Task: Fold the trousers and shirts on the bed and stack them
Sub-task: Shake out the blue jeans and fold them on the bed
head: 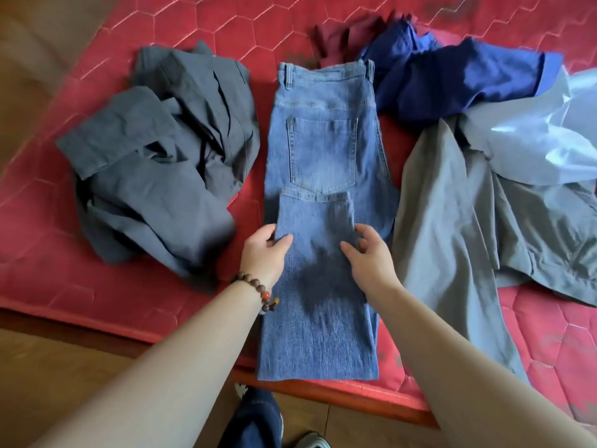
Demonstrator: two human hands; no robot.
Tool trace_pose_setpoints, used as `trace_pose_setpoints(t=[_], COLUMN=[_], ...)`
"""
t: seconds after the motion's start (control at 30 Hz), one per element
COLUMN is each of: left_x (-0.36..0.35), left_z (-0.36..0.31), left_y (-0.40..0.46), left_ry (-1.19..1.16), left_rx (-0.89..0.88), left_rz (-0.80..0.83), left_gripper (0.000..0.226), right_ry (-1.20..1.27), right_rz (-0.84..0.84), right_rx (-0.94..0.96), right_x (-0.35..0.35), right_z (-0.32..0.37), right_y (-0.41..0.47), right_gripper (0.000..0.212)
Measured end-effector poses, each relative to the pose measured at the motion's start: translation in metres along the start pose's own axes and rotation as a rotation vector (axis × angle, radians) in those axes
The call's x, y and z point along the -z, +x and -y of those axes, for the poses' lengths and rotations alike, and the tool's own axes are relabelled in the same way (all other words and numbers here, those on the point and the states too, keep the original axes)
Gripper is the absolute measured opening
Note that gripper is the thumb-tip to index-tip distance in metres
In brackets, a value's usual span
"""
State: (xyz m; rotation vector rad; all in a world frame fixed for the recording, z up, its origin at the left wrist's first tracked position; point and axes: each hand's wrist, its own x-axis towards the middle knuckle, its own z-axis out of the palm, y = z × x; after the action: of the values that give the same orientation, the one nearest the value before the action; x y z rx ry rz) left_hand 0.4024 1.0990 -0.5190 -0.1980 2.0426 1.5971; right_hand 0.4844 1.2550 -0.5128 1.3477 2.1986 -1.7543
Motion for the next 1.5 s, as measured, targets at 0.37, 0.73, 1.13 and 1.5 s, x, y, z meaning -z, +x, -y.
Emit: trace_pose_setpoints(t=[0.37, 0.73, 1.13, 1.5], left_x=[0.032, 0.022, 0.053, 0.034], left_z=[0.015, 0.009, 0.055, 0.063], left_y=[0.051, 0.048, -0.059, -0.105], left_ry=[0.184, 0.160, 0.119, 0.696], left_rx=[0.187, 0.249, 0.675, 0.056], left_rz=[0.121, 0.103, 0.334, -0.111], left_gripper=[0.009, 0.035, 0.029, 0.020], right_ry=[-0.324, -0.339, -0.400, -0.651], right_rz=[-0.017, -0.062, 0.397, -0.090], right_rx=[-0.162, -0.125, -0.250, -0.026], right_x=[0.000, 0.004, 0.048, 0.027], right_z=[0.007, -0.006, -0.059, -0.074], right_y=[0.035, 0.034, -0.061, -0.100], right_gripper=[0.033, 0.030, 0.028, 0.027])
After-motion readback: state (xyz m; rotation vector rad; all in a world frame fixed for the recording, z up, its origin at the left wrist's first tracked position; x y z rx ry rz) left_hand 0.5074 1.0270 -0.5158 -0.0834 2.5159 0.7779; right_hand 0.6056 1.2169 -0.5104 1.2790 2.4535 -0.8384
